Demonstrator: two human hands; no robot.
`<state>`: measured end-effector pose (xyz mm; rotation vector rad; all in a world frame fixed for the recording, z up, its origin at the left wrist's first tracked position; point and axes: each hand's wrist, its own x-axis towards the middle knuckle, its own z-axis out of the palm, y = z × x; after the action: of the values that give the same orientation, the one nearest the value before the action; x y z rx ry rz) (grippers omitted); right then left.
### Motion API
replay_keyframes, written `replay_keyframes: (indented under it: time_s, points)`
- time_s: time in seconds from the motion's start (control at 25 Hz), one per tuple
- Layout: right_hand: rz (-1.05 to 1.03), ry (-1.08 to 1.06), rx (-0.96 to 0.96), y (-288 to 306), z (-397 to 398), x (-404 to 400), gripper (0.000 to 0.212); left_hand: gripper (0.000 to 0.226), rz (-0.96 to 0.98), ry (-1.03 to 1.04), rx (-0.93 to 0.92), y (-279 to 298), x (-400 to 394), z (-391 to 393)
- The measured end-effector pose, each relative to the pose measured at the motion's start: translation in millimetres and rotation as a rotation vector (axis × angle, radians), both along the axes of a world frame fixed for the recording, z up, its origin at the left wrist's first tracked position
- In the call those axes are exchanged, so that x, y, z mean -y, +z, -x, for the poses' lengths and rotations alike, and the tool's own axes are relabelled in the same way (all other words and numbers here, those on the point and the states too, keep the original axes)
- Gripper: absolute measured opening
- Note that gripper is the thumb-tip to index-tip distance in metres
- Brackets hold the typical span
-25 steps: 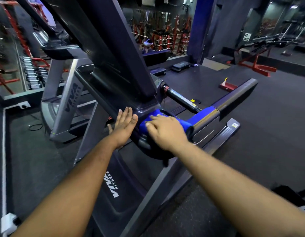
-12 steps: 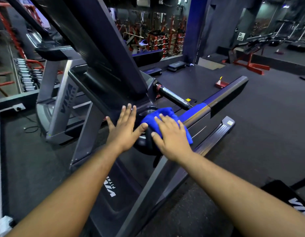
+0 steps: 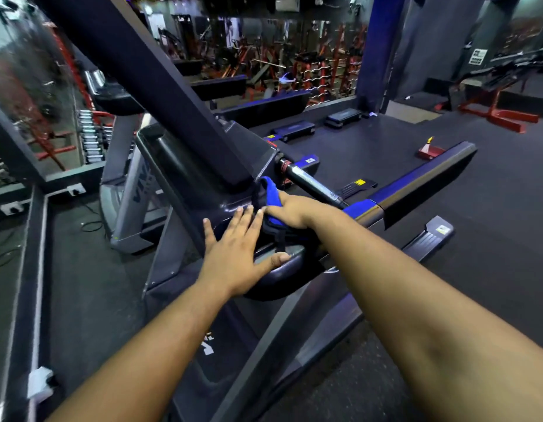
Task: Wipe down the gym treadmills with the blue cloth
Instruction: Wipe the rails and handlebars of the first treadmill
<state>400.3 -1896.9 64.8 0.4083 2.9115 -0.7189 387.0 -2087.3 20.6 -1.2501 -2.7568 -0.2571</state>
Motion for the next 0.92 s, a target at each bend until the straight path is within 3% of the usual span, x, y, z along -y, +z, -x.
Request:
replay_keyframes:
  time_s: [0.08,0.16,0.28,0.4,0.56,0.64,0.76,0.84,0.92]
  points:
    - [-0.034,0.023,0.013,-2.5,-1.5,-6.0,0.065,0.109,0.019,0.0,0.005,0.3,0.6,-1.3]
    - [-0.249,0.013,0.002,-18.4,-25.5,-9.5,0.072,0.112,0.018,0.003,-0.001,1.1,1.5,-0.7]
    - [-0.462,0.041,-0.238,-40.8,-72.3,-6.3,0.077,0.114,-0.02,-0.007,-0.005,-2.0,0.5,1.5]
    - [-0.404,-0.029,-0.406,-50.8,-81.2,27.2,0.068,0.112,-0.127,-0.049,-0.009,-5.7,4.0,3.8]
    - [-0.439,0.123,-0.532,-73.5,-98.7,28.1,0.061,0.106,-0.265,-0.104,-0.041,-8.9,6.9,-1.1]
    - [-0.479,0.098,-0.573,-85.6,-107.5,-21.5,0.064,0.101,-0.236,-0.113,-0.105,-5.8,3.6,-7.1]
    - [-0.43,-0.192,-0.519,-75.2,-110.0,-87.1,0.068,0.1,-0.166,-0.06,-0.151,1.2,-2.8,-16.4]
    - [-0.388,-0.317,-0.461,-68.3,-104.1,-77.1,0.068,0.102,-0.115,-0.036,-0.156,3.2,-10.2,-22.6]
    - [-0.381,-0.269,-0.487,-70.0,-99.9,-36.9,0.066,0.104,-0.063,-0.038,-0.151,3.7,-23.5,-28.7]
